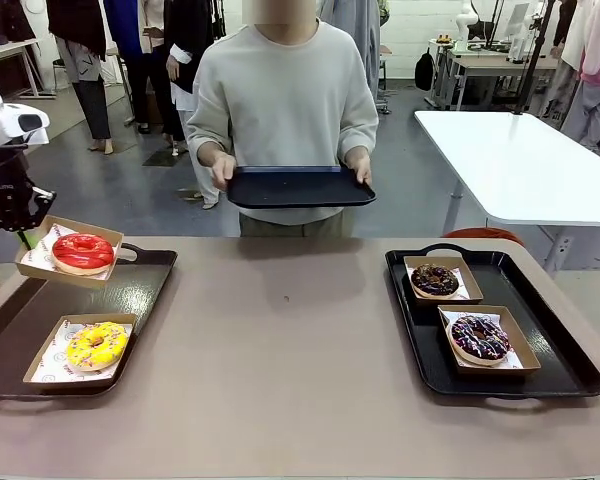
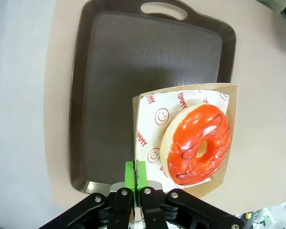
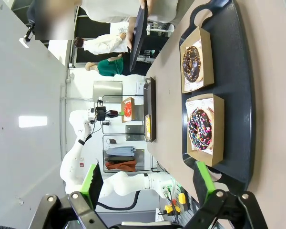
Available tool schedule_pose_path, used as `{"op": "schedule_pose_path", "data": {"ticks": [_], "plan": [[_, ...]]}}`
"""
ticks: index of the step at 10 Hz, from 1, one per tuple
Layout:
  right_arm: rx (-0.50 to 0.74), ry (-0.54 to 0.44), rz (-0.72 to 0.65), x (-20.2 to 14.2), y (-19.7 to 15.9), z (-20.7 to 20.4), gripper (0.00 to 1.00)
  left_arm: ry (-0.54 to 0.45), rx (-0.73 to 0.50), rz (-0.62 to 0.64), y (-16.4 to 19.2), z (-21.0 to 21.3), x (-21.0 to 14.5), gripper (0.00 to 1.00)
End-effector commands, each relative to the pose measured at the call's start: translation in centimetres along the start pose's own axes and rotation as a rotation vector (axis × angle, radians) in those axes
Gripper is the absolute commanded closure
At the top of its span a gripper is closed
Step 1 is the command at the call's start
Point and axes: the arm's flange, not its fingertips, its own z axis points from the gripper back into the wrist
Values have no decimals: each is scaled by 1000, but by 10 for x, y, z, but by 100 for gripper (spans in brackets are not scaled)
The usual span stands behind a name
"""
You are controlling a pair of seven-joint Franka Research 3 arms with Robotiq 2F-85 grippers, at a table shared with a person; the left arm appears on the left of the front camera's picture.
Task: Individually package the donuts and arrange them on the tray.
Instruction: Place the picked Paper togo box on the Handle tray.
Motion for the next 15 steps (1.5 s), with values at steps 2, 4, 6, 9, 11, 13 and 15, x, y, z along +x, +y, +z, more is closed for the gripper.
{"op": "schedule_pose_path", "data": {"ticks": [2, 4, 6, 9, 11, 13, 15], "plan": [[-1, -3, -6, 0, 2, 1, 0, 0, 0, 0, 0, 0, 0, 99], [-1, -3, -6, 0, 2, 1, 0, 0, 0, 0, 0, 0, 0, 99], [-1, -3, -6, 0, 2, 1, 0, 0, 0, 0, 0, 0, 0, 99], [-1, -3, -6, 0, 2, 1, 0, 4, -32, -29, -3, -16, 17, 99], [-1, -3, -6, 0, 2, 1, 0, 47, -51, -28, -11, -50, 43, 99], [-1, -3, -6, 0, 2, 1, 0, 66, -54, -28, -24, -79, 63, 99], [-1, -3, -6, 0, 2, 1, 0, 75, -65, -29, -29, -100, 80, 99]]}}
